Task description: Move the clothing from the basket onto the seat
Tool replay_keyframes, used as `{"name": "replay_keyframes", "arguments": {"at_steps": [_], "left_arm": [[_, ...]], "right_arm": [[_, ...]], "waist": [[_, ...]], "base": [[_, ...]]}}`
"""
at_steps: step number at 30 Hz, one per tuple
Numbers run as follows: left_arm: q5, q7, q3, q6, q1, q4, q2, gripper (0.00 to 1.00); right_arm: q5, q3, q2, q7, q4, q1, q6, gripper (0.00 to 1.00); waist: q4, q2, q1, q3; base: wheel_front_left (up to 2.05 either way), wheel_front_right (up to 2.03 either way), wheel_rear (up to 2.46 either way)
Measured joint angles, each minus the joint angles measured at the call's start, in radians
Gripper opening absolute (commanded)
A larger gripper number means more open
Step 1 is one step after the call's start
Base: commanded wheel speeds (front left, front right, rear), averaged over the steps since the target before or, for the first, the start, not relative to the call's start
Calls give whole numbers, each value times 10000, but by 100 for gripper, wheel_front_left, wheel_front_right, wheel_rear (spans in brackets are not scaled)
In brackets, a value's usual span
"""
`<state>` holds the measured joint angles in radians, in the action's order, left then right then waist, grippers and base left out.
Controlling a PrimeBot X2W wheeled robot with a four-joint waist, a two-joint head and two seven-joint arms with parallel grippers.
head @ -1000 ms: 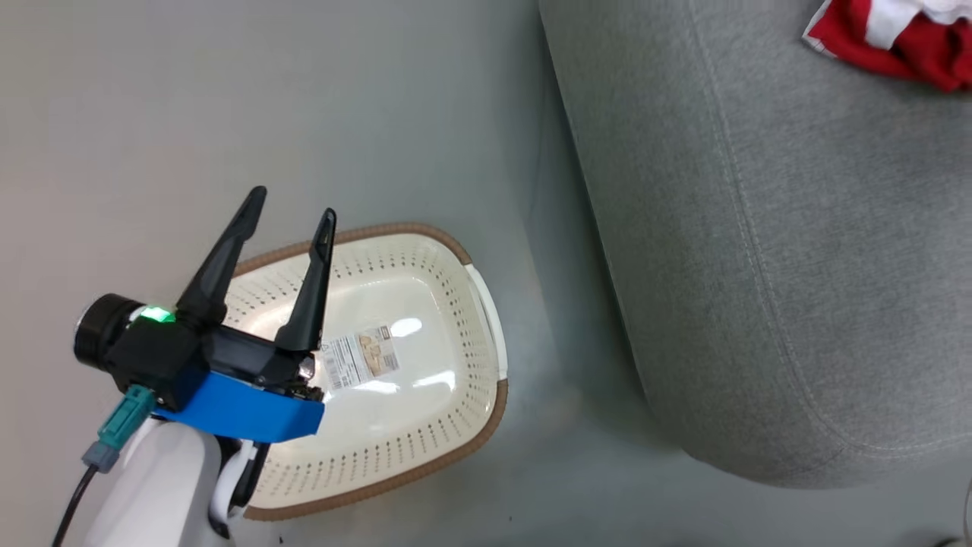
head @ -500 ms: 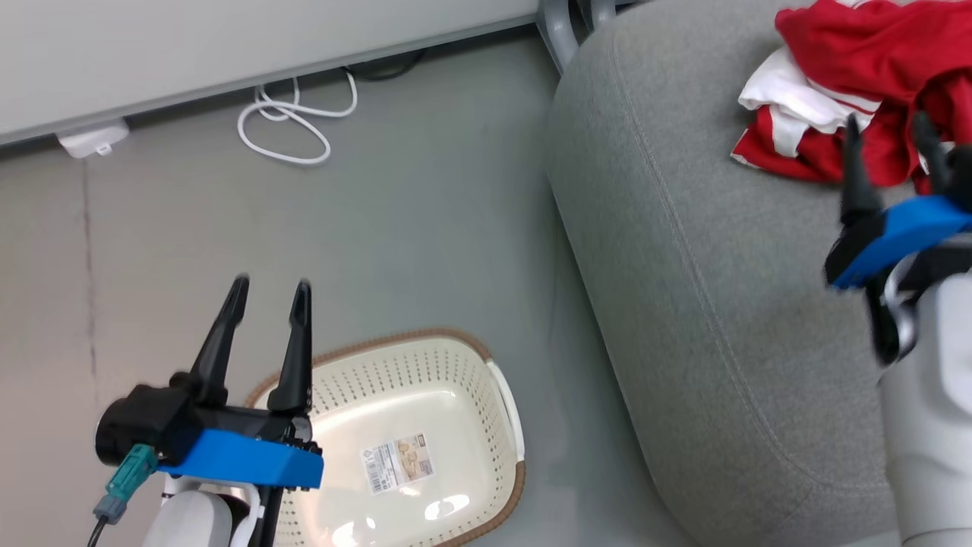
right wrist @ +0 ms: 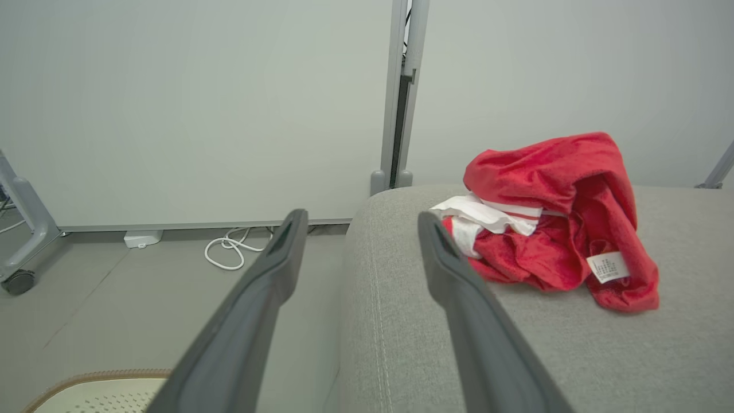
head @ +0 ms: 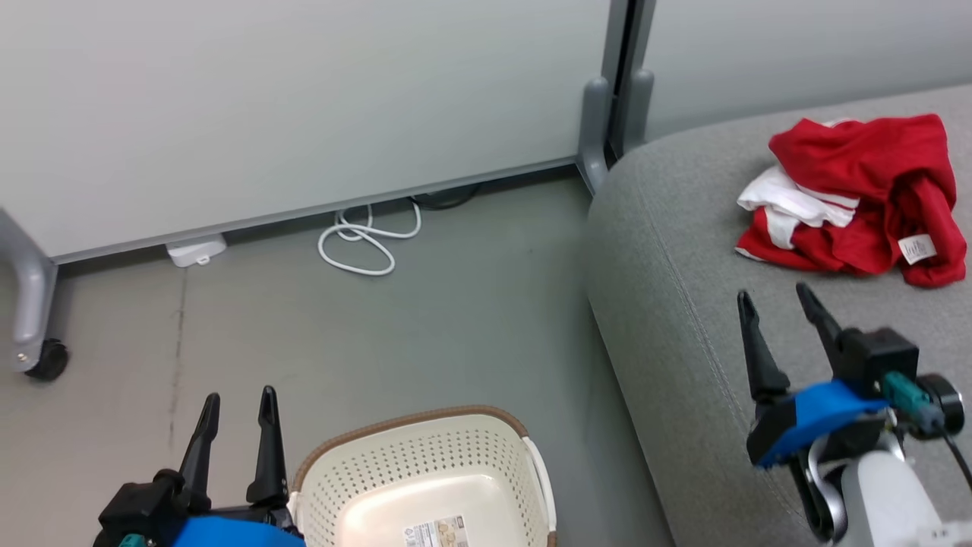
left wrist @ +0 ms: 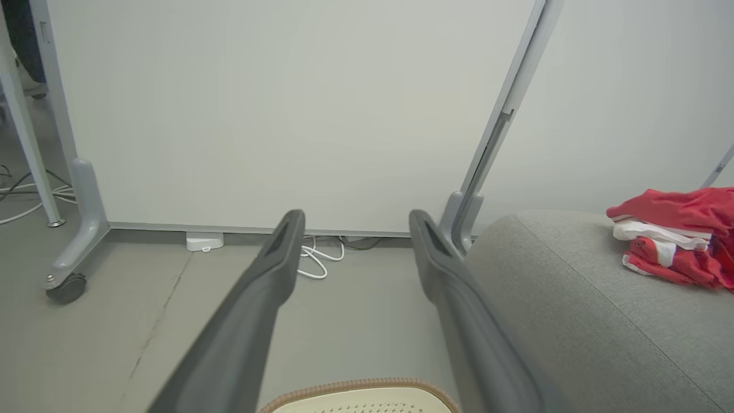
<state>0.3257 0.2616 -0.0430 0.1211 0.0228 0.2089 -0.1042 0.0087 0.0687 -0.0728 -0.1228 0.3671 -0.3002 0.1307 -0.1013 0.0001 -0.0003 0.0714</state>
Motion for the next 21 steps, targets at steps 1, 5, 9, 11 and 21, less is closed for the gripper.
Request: {"name": "replay_keyframes", "arguments": {"at_steps": [1, 5, 9, 11, 21], "left_arm": [[-2, 0, 56, 2, 55, 56, 31, 100], [-65, 0, 280, 2, 317, 163, 192, 100], [-113, 0, 468, 2, 436, 205, 314, 100], [-98, 0, 522, 2, 504, 268, 351, 100], [-105, 0, 560, 27, 579, 353, 426, 100]], "right_arm": [[0, 33, 44, 82, -240, 303, 0, 100], [35, 174, 174, 359, -1104, 1285, 0, 100], [230, 188, 203, 619, -1691, 1988, 0, 100], [349, 115, 211, 709, -1831, 2256, 0, 100], [719, -410, 217, 955, -2226, 2637, 0, 100]], "waist": [[80, 0, 0, -91], [420, 0, 1, -396], [690, 0, 1, -612], [793, 0, 2, -681], [974, 0, 3, -796]], "base": [[0, 0, 0], [0, 0, 0], [0, 0, 0], [0, 0, 0], [0, 0, 0]]}}
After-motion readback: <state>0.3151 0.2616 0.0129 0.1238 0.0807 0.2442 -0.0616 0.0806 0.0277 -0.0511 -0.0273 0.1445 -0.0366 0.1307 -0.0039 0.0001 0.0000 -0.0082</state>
